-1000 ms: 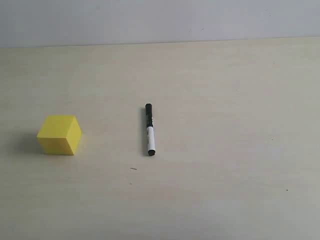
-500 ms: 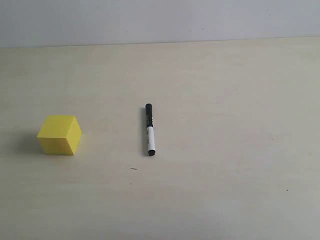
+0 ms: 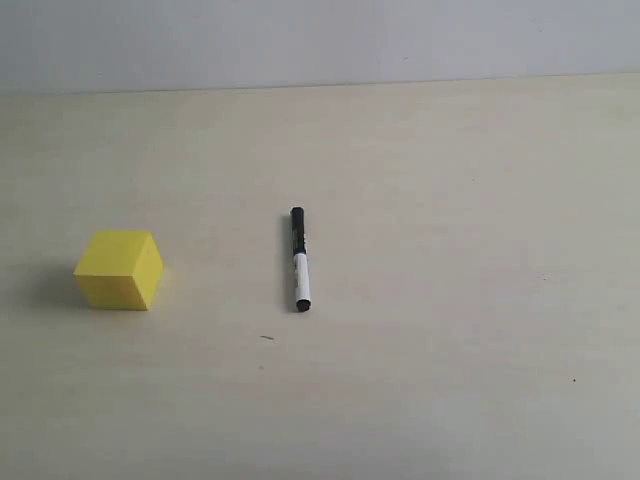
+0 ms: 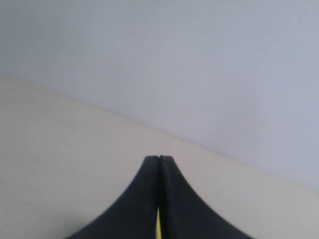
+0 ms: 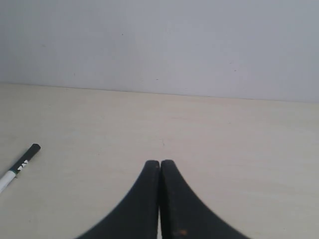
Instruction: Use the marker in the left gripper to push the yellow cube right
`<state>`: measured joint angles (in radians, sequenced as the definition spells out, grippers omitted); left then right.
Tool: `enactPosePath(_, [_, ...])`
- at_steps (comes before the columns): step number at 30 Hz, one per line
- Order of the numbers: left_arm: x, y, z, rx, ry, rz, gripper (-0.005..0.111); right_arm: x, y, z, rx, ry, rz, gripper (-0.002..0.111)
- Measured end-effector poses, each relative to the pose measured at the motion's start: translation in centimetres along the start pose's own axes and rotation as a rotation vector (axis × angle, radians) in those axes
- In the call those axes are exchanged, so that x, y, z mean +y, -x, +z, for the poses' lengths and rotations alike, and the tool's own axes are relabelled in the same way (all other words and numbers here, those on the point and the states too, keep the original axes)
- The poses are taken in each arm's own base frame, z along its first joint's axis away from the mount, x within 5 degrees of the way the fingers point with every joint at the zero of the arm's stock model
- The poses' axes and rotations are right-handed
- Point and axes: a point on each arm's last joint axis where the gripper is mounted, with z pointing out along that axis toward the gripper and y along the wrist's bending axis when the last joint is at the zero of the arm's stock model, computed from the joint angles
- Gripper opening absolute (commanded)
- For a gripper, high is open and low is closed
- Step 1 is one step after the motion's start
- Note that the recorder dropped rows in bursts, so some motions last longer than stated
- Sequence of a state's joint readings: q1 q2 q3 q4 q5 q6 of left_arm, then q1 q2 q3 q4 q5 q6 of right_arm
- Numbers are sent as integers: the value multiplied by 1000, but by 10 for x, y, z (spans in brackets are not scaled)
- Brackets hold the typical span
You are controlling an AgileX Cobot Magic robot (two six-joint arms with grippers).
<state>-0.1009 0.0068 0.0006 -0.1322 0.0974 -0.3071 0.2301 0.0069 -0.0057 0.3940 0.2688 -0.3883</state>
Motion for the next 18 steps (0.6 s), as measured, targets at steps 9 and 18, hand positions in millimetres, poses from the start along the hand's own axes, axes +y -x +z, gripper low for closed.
enactPosePath(9, [-8,31,-6,-342,-143,-254,0,0,0,0,0,0,0,0])
enactPosePath(18, [-62,153,-47,-767,-378,-282,0,0,0,0,0,0,0,0])
